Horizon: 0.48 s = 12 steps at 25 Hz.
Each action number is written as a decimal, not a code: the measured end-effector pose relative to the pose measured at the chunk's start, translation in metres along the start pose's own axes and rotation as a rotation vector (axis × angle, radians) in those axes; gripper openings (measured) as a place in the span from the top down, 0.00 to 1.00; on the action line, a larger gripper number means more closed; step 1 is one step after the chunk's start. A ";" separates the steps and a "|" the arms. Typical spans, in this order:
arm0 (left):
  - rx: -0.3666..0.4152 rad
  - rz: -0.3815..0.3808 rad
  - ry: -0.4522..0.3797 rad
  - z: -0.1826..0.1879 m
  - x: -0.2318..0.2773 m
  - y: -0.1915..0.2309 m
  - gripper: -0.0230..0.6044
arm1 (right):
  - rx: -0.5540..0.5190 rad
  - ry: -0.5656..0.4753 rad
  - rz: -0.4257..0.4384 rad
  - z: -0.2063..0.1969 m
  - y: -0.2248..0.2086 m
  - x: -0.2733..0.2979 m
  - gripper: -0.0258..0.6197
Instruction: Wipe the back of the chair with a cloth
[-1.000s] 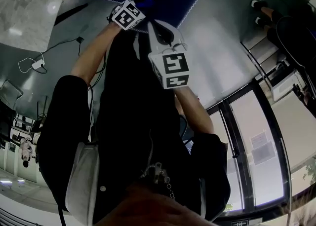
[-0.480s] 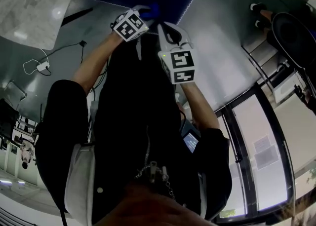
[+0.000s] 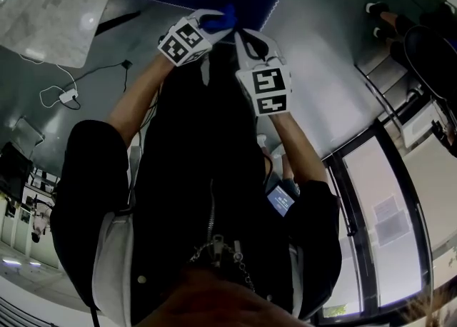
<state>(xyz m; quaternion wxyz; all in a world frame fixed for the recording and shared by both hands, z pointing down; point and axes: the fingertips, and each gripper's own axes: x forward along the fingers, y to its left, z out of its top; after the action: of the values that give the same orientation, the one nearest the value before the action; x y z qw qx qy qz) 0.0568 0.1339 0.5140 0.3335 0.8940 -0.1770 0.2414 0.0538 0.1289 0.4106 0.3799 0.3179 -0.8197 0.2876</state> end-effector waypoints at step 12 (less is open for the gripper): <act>-0.169 0.228 0.085 -0.092 -0.010 0.101 0.76 | -0.123 0.048 0.095 0.000 0.043 0.033 0.96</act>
<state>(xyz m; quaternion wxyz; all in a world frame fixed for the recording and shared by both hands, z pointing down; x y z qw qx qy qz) -0.0287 0.1256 0.6205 0.3850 0.8258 -0.2828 0.2997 0.0057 0.1464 0.4274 0.4041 0.2477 -0.8408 0.2616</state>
